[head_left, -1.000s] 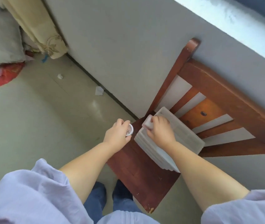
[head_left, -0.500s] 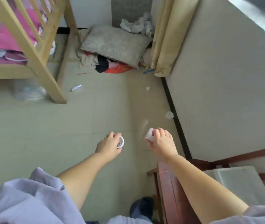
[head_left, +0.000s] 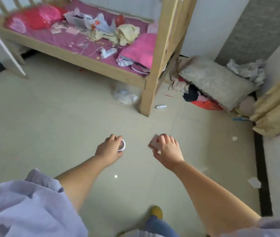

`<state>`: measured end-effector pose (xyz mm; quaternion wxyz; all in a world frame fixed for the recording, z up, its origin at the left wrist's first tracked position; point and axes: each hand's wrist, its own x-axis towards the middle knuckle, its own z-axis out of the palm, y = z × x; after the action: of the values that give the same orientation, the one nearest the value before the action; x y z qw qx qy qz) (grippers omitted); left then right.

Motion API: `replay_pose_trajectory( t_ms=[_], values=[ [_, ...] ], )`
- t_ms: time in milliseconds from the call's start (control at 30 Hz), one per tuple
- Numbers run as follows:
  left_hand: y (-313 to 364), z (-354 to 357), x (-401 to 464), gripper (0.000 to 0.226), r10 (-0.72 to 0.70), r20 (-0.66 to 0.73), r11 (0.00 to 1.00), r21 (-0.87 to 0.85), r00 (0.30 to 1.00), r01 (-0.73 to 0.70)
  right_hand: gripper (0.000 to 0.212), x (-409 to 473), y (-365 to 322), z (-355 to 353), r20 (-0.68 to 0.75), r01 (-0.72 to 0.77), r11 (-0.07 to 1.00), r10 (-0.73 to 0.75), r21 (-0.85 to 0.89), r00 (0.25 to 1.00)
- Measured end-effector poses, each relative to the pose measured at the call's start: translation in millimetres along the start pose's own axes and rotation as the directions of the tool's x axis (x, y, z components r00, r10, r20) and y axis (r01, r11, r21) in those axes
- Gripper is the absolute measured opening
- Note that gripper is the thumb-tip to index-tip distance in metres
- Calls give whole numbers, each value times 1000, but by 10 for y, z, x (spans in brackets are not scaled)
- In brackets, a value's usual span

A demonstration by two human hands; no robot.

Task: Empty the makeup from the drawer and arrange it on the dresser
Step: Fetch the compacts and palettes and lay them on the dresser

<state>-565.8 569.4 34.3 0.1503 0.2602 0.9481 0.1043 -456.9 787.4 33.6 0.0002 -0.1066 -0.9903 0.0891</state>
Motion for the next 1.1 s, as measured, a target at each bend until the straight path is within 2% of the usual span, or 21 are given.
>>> replay_pose_trajectory(
  t_ms=[233, 367, 533, 633, 700, 767, 867, 1100],
  values=[
    [-1084, -310, 448, 48, -155, -82, 988, -28, 985, 153, 43, 1485, -849, 219, 79, 265, 963, -261, -48, 962],
    [-1779, -605, 782, 47, -333, -131, 942, -90, 934, 323, 44, 2408, -1431, 303, 134, 407, 912, -398, -49, 907],
    [-2592, -1003, 1071, 43, -550, -203, 833, -205, 810, 514, 45, 3538, -2298, 329, 208, 636, 771, -617, -33, 759],
    [-3071, -1156, 1060, 41, -606, -222, 794, -221, 764, 566, 45, 4070, -2961, 370, 228, 734, 678, -710, -31, 666],
    [-3449, -1255, 1001, 37, -671, -234, 740, -268, 704, 617, 47, 4353, -3463, 434, 234, 795, 606, -769, -26, 594],
    [-3863, -1346, 933, 33, -735, -251, 676, -335, 630, 656, 48, 4583, -3984, 536, 244, 842, 540, -815, -10, 526],
    [-4578, -1514, 857, 32, -754, -273, 657, -324, 597, 681, 48, 4867, -4812, 706, 228, 879, 477, -857, 13, 462],
    [-6394, -2338, 827, 37, -785, -310, 617, -319, 536, 720, 47, 5563, -6654, 895, 189, 889, 454, -879, 54, 437]
  ],
)
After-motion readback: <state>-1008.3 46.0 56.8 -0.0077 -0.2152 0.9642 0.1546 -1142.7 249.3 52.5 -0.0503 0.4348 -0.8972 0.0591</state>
